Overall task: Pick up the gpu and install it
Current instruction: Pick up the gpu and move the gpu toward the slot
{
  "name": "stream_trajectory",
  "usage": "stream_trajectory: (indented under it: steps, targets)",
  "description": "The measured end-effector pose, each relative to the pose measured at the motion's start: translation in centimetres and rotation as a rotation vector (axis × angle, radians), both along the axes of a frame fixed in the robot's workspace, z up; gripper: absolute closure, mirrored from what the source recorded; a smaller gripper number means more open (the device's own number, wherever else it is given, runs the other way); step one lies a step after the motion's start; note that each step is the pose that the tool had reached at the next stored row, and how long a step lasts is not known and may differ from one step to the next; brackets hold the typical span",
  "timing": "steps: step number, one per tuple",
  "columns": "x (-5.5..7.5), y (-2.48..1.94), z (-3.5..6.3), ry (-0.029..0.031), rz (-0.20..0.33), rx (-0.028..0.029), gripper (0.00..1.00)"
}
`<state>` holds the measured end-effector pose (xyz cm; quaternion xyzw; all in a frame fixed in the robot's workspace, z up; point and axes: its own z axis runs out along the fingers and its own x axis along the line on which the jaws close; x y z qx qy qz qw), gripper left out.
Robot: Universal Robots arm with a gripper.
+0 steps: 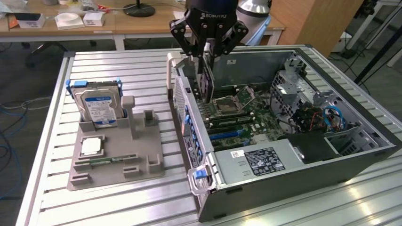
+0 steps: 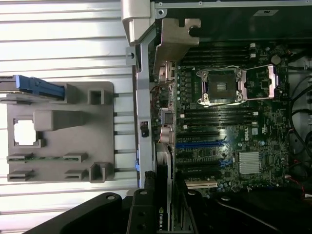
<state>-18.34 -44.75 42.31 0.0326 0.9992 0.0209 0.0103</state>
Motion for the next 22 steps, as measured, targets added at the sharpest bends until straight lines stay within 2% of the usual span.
stream_trajectory:
  steps: [22]
  targets:
    - [1.7,0.0,-0.02,0.0,0.004,0.0001,0.74]
